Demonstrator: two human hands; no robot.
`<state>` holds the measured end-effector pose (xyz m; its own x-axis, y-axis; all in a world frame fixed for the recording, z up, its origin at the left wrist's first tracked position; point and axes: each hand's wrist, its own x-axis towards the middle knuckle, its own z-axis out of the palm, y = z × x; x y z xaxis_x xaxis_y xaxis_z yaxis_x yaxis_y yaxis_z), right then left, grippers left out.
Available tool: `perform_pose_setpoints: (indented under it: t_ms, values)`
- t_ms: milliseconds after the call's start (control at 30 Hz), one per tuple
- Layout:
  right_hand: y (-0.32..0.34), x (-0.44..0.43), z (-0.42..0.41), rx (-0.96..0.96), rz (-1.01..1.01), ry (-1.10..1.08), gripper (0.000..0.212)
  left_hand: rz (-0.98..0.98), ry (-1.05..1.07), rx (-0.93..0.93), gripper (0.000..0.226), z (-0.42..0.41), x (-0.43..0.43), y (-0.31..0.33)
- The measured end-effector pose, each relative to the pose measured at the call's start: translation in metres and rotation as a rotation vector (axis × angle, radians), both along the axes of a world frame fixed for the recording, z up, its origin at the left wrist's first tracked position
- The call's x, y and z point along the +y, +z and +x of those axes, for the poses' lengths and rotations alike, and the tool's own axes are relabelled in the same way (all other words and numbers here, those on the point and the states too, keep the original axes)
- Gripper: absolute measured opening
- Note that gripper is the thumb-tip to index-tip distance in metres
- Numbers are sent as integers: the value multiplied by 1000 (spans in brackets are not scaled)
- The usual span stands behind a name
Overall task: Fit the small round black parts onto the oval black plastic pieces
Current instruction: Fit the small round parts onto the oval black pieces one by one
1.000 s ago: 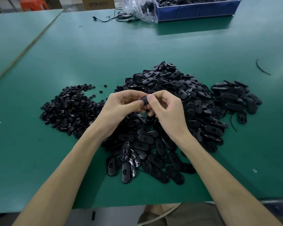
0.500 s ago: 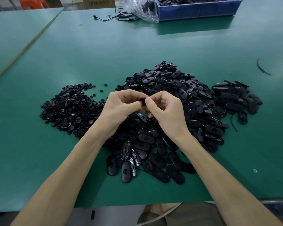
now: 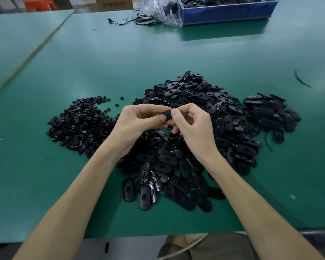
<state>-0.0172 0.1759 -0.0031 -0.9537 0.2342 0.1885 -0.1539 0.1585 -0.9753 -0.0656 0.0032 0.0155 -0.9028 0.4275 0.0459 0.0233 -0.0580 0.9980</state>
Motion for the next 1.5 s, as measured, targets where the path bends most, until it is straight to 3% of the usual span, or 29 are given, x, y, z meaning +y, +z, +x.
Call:
perform_pose_setpoints:
  t_ms: [500, 700, 867, 967, 1100, 1267, 1500]
  values:
    - [-1, 0, -2, 5, -25, 23, 13, -57, 7, 26, 20, -1, 1, -4]
    - [-2, 1, -4, 11, -94, 2, 15, -103, 136, 50, 13, 0, 8, 0]
    - [-6, 0, -8, 10, -11, -34, 15, -79, 255, 155, 10, -10, 30, 35]
    - [-7, -2, -9, -9, 56, 1, 14, -134, 97, 157, 11, -10, 70, 56]
    - [-13, 2, -10, -95, 253, 34, 33, -241, -132, 156, 16, -6, 142, 62]
    - [-19, 5, -5, 32, 76, 147, 5, -417, -311, 37, 19, -4, 209, 50]
    - [-18, -1, -10, -11, 60, 66, 7, -373, -316, -30, 29, 0, 226, 37]
